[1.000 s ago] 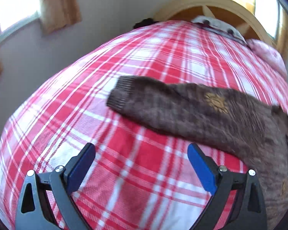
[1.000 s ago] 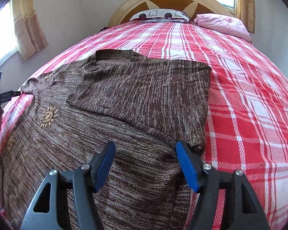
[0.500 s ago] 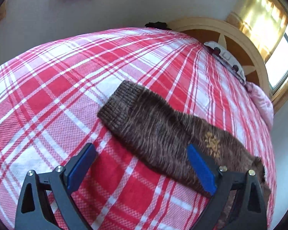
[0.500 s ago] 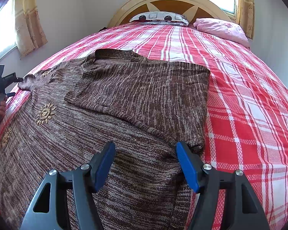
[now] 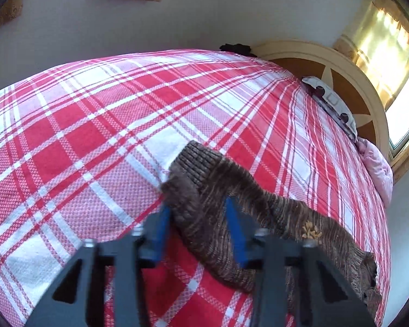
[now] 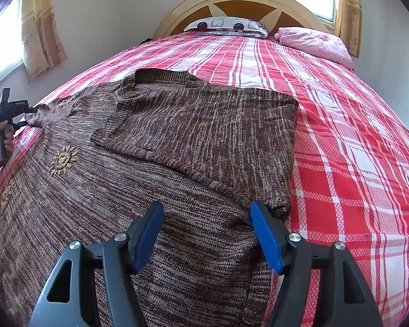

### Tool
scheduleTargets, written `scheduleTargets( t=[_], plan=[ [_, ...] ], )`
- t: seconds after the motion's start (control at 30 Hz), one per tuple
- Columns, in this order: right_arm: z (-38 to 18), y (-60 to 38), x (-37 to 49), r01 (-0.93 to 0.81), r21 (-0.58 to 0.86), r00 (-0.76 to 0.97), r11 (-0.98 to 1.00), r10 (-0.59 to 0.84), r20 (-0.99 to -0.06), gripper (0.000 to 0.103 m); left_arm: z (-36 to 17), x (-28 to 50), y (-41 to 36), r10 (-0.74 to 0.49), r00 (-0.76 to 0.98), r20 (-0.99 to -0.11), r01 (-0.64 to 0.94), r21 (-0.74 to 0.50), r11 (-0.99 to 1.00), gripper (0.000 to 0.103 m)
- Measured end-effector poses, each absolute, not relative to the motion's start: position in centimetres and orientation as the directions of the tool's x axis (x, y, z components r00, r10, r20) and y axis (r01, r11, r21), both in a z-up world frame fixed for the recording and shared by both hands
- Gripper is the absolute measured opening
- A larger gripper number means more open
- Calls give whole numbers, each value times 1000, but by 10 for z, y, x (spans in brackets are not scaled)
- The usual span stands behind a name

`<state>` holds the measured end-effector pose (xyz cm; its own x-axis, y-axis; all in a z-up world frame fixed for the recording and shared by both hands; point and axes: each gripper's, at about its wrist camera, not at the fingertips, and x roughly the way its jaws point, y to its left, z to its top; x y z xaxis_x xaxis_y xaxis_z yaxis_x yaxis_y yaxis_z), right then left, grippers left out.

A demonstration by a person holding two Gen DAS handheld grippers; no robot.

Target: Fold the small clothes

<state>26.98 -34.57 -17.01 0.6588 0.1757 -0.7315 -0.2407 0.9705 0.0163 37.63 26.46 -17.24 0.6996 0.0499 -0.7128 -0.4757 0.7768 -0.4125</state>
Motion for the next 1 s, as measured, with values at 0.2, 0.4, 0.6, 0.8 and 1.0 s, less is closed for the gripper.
scheduleTargets(
  t=[0.2,0.4,0.6,0.8,1.0],
  plan=[
    [-170,-345,270,-240,17,660,971,176,-730,67,-162,372,258,40,723,-690,-433,-408,804,10],
    [-170,-346,270,-241,18,660,970,177,-730,67,-134,367,249,-2,772,-636,-367,-449,815,9],
    [-169,-345,270,-240,21,661,971,179,-728,68,-99,368,217,-84,815,-573,-250,-479,842,9],
    [-168,-347,269,-240,28,663,970,184,-726,68,-64,366,168,-172,838,-517,-121,-484,867,9],
    [-167,-350,269,-238,51,667,970,201,-718,68,-42,369,121,-237,843,-483,-25,-476,879,9]
  ],
)
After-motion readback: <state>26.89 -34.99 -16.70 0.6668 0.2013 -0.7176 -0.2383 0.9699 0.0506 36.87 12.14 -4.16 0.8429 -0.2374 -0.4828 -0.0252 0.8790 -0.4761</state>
